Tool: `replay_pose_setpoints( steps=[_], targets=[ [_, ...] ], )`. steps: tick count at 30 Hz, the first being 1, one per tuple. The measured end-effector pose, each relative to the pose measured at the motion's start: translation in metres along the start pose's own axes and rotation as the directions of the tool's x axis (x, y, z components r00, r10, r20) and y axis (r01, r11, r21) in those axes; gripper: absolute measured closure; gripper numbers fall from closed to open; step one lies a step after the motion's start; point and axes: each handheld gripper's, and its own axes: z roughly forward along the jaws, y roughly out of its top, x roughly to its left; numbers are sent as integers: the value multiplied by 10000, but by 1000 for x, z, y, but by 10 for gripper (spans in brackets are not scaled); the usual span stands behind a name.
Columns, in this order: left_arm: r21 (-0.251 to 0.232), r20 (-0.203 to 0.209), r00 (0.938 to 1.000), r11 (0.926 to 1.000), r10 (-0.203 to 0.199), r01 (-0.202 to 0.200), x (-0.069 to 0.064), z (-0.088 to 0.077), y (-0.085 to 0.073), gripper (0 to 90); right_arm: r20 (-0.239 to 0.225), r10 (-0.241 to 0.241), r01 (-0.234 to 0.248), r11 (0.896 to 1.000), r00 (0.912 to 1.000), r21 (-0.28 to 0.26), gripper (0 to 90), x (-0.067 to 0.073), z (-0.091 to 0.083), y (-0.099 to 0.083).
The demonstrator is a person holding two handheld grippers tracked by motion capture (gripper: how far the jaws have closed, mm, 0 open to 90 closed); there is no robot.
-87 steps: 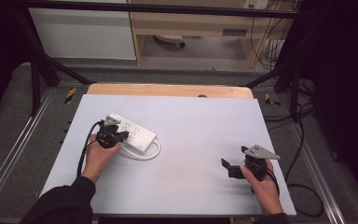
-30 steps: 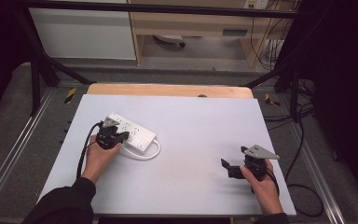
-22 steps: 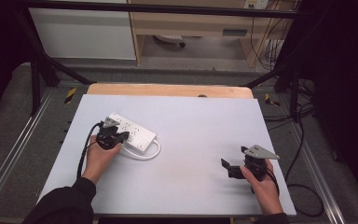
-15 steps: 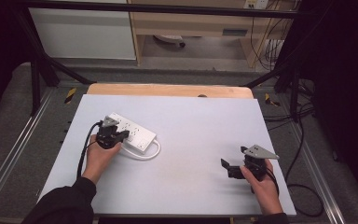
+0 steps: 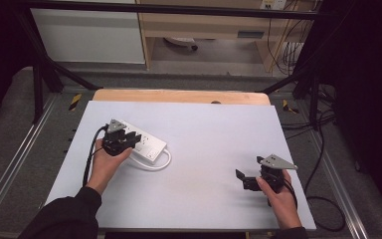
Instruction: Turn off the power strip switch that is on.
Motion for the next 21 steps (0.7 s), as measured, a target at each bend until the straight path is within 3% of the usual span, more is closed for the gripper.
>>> replay_pose_setpoints(
  steps=[4,10,15,21],
  targets=[
    [-297,148,9994,9991,-313,317,-1,1,3,411,25,21,-21,10000,10000,13,25,0,0,0],
    [-495,-107,9994,9983,-323,318,-3,1,7,253,-8,-14,14,10000,10000,-4,24,0,0,0],
    [-468,-335,9988,9983,-357,341,-2,1,9,156,-37,-14,14,10000,10000,-39,24,0,0,0],
    [-741,-194,9990,9965,-410,395,-2,2,12,86,-50,14,-14,10000,10000,-40,23,-1,0,0]
  ],
)
